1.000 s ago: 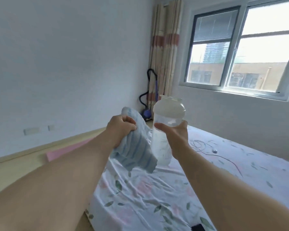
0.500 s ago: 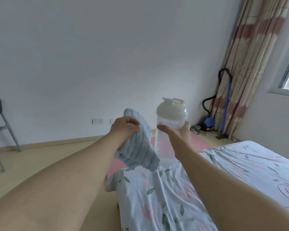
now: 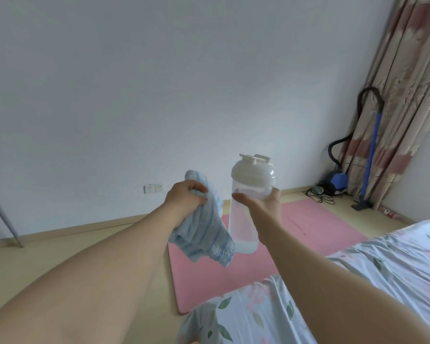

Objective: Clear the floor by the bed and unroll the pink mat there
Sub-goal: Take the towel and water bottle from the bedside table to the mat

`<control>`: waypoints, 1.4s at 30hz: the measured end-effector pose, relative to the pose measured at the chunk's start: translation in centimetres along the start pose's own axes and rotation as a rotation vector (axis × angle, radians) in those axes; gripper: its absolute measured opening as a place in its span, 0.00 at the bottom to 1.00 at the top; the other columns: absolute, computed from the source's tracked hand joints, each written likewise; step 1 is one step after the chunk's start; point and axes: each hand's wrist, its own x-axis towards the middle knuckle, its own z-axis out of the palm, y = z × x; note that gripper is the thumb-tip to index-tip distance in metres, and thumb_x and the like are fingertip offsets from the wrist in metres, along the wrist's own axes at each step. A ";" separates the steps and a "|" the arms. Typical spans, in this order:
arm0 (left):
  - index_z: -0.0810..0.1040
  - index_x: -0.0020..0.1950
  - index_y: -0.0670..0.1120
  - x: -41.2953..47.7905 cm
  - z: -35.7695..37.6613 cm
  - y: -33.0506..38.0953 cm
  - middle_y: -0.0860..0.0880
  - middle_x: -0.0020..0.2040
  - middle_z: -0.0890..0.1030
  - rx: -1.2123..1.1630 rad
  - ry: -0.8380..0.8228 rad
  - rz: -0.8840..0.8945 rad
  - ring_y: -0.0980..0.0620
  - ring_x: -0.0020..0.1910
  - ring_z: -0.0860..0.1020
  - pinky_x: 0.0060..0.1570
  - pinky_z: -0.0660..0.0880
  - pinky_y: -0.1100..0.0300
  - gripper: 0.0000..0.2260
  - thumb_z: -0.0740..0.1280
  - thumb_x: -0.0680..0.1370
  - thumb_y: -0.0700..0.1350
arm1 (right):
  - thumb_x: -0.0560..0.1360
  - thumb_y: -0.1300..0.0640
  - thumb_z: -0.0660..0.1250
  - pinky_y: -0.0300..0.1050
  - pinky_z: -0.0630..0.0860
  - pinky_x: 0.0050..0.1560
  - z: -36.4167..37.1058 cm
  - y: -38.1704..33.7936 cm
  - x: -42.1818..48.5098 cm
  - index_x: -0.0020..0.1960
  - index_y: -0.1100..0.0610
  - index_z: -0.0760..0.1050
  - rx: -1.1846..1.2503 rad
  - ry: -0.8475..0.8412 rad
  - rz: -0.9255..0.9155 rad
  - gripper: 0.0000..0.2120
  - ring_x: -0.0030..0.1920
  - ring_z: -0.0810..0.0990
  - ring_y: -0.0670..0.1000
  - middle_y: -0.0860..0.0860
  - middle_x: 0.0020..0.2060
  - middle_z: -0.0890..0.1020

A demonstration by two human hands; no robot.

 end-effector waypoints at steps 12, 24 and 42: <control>0.76 0.52 0.55 24.2 2.0 -2.7 0.48 0.59 0.76 0.069 -0.113 0.049 0.47 0.59 0.74 0.56 0.71 0.58 0.12 0.69 0.73 0.40 | 0.63 0.56 0.79 0.52 0.75 0.50 8.9 4.2 21.0 0.56 0.52 0.64 -0.010 0.143 0.029 0.30 0.51 0.76 0.54 0.51 0.51 0.75; 0.77 0.57 0.53 43.7 8.9 -2.1 0.49 0.59 0.75 0.126 -0.240 0.106 0.47 0.60 0.74 0.56 0.70 0.59 0.14 0.69 0.74 0.42 | 0.62 0.57 0.79 0.48 0.74 0.47 12.1 7.4 38.7 0.56 0.53 0.64 -0.009 0.278 0.032 0.30 0.50 0.76 0.53 0.51 0.50 0.75; 0.77 0.57 0.52 61.3 22.6 0.2 0.51 0.55 0.75 0.094 -0.729 0.350 0.50 0.56 0.73 0.57 0.69 0.60 0.14 0.68 0.74 0.40 | 0.63 0.57 0.79 0.43 0.70 0.41 9.1 10.7 50.9 0.54 0.51 0.64 -0.021 0.784 0.094 0.28 0.46 0.74 0.49 0.45 0.43 0.74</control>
